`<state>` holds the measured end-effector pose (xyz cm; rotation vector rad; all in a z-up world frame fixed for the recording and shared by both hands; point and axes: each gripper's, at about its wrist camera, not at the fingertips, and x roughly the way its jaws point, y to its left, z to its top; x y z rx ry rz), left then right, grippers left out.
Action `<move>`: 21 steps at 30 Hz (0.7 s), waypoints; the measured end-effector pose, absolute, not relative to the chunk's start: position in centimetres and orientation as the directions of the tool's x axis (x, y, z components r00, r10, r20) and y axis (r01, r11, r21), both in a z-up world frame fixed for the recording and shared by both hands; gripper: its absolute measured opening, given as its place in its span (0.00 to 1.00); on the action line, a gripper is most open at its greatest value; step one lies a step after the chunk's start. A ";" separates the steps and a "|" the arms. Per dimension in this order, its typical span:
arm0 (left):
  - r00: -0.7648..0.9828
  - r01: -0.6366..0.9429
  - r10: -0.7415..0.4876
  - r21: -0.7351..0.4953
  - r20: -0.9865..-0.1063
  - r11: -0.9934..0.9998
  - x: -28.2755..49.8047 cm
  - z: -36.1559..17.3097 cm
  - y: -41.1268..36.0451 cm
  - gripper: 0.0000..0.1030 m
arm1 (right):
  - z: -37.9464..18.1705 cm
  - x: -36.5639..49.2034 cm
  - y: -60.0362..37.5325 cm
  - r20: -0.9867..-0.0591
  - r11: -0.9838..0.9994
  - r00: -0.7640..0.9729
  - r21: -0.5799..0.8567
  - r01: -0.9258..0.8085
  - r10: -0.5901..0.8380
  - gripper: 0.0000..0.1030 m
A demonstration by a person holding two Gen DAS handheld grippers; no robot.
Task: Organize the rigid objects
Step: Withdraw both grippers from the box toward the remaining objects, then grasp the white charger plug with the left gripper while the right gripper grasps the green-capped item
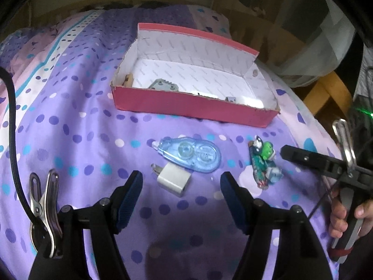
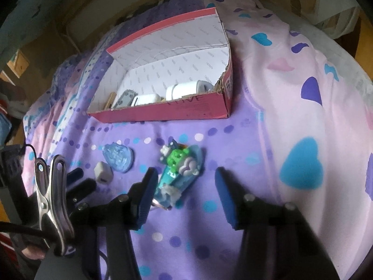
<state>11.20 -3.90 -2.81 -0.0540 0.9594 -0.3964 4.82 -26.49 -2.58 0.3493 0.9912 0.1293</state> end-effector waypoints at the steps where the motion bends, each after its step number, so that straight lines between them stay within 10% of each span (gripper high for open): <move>1: 0.505 0.299 -0.343 -0.212 -0.792 0.930 11.6 -3.0 -4.0 0.71 | -2.3 4.8 -26.4 -0.788 0.939 0.558 0.341 0.042 0.261 0.52; 13: 0.446 0.241 -0.200 -0.098 -0.872 0.966 14.2 -7.0 -5.9 0.70 | -2.1 5.3 -24.9 -0.788 0.946 0.540 0.319 -0.054 0.296 0.52; 17: 0.426 0.219 -0.258 -0.177 -0.868 0.959 14.2 -7.4 -5.1 0.40 | -2.0 5.5 -24.4 -0.779 0.946 0.544 0.313 -0.091 0.310 0.59; 21: 0.399 0.216 -0.270 -0.196 -0.876 0.956 14.2 -7.3 -4.7 0.40 | -1.1 6.2 -23.4 -0.761 0.943 0.556 0.278 -0.184 0.334 0.59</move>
